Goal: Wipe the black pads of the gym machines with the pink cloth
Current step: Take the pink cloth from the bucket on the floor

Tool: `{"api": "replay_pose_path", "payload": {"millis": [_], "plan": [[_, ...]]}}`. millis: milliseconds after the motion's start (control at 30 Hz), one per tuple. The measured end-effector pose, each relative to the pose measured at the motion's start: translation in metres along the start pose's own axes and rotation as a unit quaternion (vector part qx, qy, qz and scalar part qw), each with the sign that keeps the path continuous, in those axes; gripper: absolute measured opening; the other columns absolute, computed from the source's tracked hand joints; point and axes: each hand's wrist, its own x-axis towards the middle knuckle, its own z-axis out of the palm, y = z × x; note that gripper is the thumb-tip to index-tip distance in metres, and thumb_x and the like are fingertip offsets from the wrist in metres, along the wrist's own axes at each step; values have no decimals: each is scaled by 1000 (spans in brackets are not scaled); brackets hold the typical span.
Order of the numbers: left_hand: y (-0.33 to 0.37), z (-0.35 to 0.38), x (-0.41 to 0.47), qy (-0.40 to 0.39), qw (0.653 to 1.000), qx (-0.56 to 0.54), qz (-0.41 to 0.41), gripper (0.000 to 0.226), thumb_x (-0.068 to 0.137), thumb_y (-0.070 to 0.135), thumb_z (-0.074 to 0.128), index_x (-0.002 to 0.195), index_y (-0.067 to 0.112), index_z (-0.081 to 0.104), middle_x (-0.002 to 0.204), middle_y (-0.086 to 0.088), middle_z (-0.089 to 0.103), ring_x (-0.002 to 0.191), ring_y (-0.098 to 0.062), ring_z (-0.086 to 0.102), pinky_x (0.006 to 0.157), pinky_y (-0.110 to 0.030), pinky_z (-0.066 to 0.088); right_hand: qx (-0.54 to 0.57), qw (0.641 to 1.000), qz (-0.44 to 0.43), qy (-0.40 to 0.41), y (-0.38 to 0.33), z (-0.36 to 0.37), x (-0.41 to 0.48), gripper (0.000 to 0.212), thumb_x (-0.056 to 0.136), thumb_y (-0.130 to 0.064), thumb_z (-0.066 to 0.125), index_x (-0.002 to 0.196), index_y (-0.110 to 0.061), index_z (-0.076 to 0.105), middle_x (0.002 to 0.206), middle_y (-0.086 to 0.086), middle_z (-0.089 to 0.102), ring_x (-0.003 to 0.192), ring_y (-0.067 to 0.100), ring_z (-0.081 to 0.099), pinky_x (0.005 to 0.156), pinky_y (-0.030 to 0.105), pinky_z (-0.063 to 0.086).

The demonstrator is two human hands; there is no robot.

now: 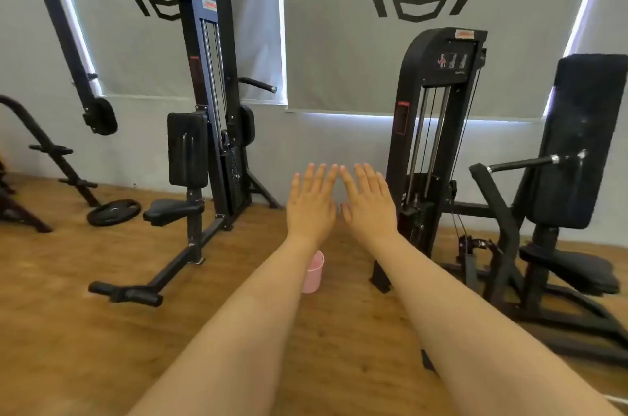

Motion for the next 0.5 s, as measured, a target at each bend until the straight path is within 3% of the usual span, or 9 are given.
{"api": "replay_pose_path", "payload": {"millis": [367,500], "plan": [[-2,22,-36,-14,999,22,-43,68,100,32,37,154,20,-1,161,-4,15,149,-24,4,120,-43,2,-3,999,-37,-34,1,23,-24,65,103,-33,34,154,-18,-2,161,13,3,149,27,-2,117,37,-9],[-12,32,-35,-24,998,28,-44,66,100,33,36,154,20,0,160,-4,15,149,-24,5,120,-44,3,18,998,-49,-36,-8,41,-19,64,102,-31,38,154,-17,4,160,15,10,149,28,3,117,38,-5]]}}
